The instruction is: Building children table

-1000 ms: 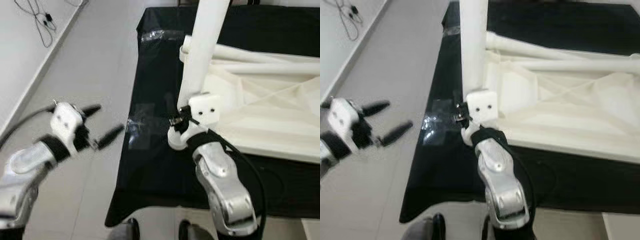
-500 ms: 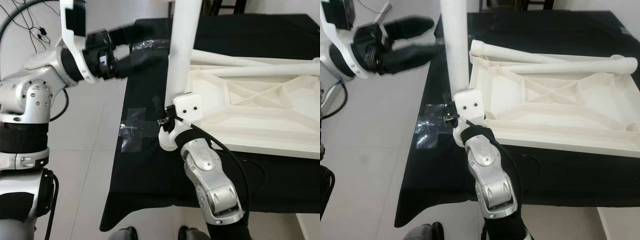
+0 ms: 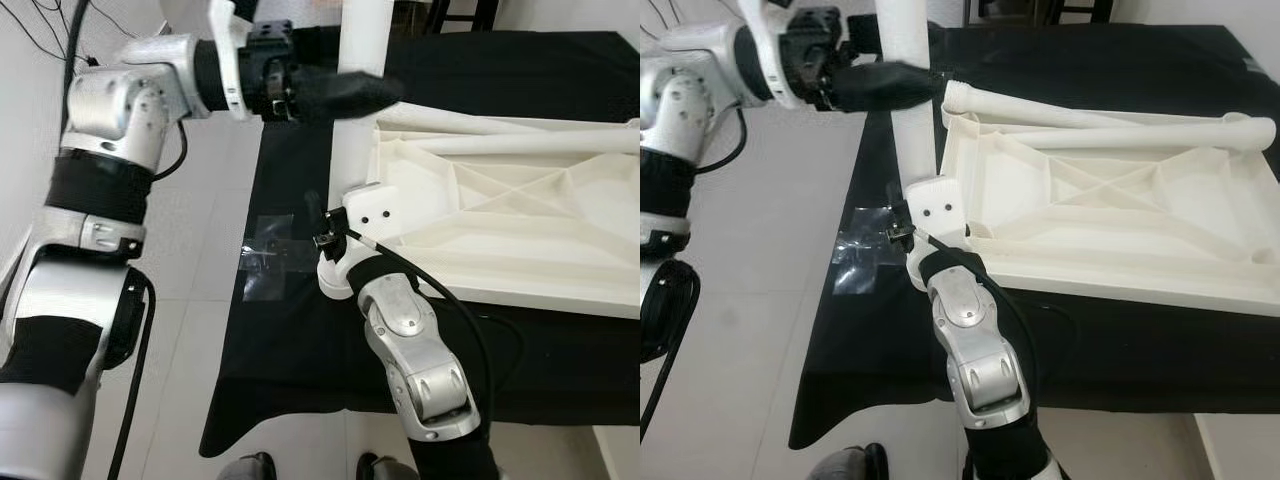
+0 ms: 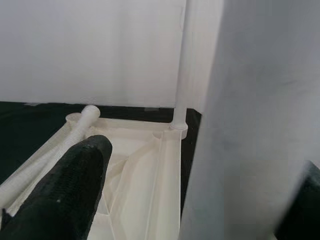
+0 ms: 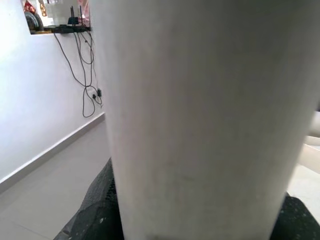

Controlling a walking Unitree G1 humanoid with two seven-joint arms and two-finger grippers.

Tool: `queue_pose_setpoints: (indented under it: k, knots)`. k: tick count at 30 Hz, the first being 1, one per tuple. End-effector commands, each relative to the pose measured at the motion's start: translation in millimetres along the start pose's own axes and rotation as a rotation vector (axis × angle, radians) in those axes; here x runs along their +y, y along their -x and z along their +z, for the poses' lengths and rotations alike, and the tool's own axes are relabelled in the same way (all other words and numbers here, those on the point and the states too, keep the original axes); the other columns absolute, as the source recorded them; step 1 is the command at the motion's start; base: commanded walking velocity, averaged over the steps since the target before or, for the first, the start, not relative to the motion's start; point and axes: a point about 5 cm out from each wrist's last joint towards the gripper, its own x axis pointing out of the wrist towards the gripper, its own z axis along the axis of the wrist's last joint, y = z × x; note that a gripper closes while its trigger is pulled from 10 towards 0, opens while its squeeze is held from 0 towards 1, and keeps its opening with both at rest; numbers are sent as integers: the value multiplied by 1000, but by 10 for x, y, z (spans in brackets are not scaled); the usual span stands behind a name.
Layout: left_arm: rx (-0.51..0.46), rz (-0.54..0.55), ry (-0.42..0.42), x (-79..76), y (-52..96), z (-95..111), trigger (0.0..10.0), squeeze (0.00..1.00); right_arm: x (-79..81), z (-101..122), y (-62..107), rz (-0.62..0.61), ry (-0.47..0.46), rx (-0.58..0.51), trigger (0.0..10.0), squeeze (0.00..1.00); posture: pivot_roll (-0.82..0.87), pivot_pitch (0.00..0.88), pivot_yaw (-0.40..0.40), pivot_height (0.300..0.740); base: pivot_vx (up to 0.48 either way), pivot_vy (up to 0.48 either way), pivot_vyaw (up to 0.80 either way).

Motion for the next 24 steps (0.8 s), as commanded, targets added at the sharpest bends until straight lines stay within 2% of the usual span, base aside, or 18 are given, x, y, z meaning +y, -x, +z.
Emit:
queue_pose_setpoints:
  k: [1,2,11,16,17,20,21,22,24]
  knots:
    - [26,-11,-23,-1,-24,11,9765,0,70,-380,41,29,-20,186,10000,0,35,197,44,740,0,0,0]
    - [45,-28,-22,-8,-55,-27,0,0,72,-374,24,23,-22,181,10000,0,34,196,54,740,0,0,0]
    - [40,-23,-34,23,-64,-20,0,0,61,-374,-13,21,-21,174,10000,0,40,185,50,740,0,0,0]
    - [35,2,-38,39,-7,-25,0,0,48,-352,-45,37,-11,166,10000,0,41,180,44,740,0,0,0]
    - [34,6,-37,42,7,-28,0,0,13,-328,-71,61,-9,147,10000,592,43,177,41,740,0,0,0]
    - [34,8,-37,43,13,-30,0,0,-13,-310,-88,77,-8,133,10000,592,43,177,41,740,0,0,0]
    - [30,8,-37,41,19,-30,0,0,-96,-227,-157,155,-10,78,10000,1000,50,174,40,740,0,0,0]
    - [27,6,-37,41,23,-31,0,0,-159,-161,-205,209,-9,37,10000,1000,51,172,40,740,0,0,0]
    - [25,5,-37,41,25,-31,0,0,-196,-118,-232,241,-8,12,10000,1000,51,172,40,740,0,0,0]
